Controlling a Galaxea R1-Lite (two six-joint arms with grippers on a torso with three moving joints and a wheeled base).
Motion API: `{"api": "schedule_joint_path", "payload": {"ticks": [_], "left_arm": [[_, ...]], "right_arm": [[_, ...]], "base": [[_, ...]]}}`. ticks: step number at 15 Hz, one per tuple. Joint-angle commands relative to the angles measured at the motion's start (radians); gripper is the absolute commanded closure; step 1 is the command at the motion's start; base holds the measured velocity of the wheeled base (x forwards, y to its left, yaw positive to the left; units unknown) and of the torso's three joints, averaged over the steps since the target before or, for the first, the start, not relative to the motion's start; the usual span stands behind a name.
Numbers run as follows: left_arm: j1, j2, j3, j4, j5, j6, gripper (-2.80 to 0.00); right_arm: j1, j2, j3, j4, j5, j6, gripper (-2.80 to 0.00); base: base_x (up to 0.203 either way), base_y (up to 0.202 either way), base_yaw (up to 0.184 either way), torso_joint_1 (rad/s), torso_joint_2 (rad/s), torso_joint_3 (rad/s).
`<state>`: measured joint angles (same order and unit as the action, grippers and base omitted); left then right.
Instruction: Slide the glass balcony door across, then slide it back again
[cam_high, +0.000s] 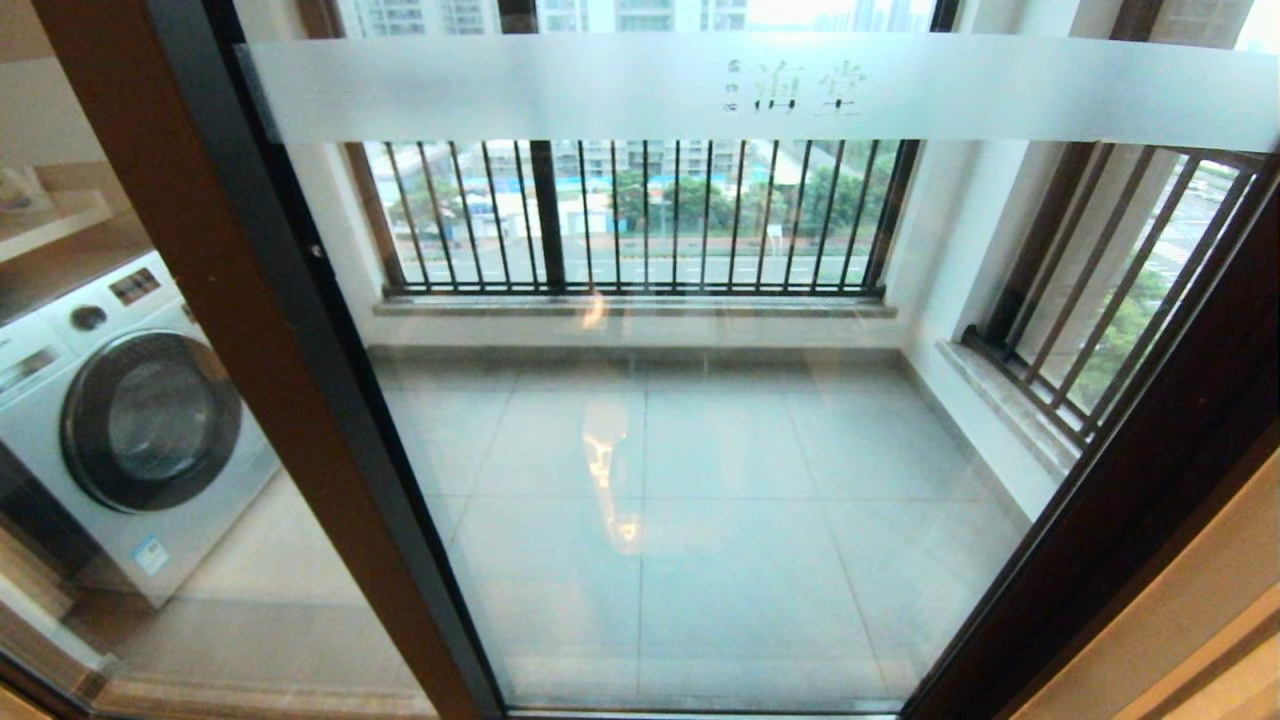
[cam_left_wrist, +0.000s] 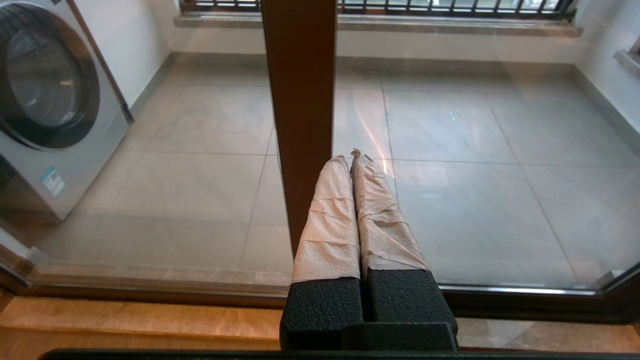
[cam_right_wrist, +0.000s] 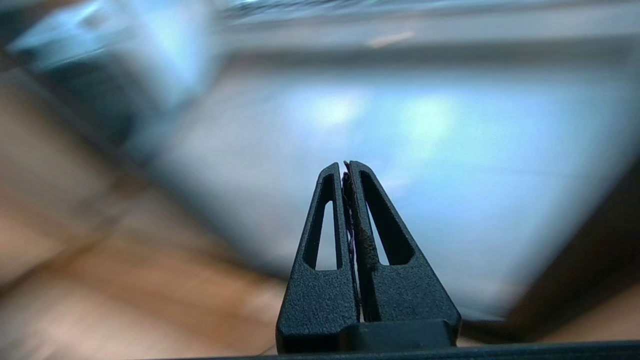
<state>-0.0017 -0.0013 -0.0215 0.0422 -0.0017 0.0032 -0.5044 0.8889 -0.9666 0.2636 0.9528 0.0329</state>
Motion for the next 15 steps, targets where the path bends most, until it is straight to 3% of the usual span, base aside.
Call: {"api": "schedule_joint_path", "payload": {"ticks": [1,5,8,13,15], "left_arm": [[0.0,0.0,0.0,0.001,0.0,0.0,0.0],[0.0,0.001,0.0,0.001,0.0,0.0,0.0],[0.0,0.0,0.0,0.001,0.0,0.0,0.0],[0.0,0.0,0.0,0.001,0.0,0.0,0.0],[0.0,0.001,0.0,0.001,0.0,0.0,0.0]], "right_arm": [[0.117,-0.129,-0.053,0.186,0.045,0.014,0.0],[0.43,-0.271,-0.137,0.329,0.03,0.185,0.0],[0.446,-0.438,-0.145,0.45,-0.09,0.216,0.0],[0.486,-0.735,-0.136,0.8,-0.26,0.006,0.0],[0.496,-0.832,-0.01,0.83,-0.38,-0.084,0.0]], "base": [[0.0,0.0,0.0,0.0,0.0,0.0],[0.0,0.0,0.0,0.0,0.0,0.0],[0.0,0.0,0.0,0.0,0.0,0.0],[0.0,0.0,0.0,0.0,0.0,0.0],[0.0,0.0,0.0,0.0,0.0,0.0]]}}
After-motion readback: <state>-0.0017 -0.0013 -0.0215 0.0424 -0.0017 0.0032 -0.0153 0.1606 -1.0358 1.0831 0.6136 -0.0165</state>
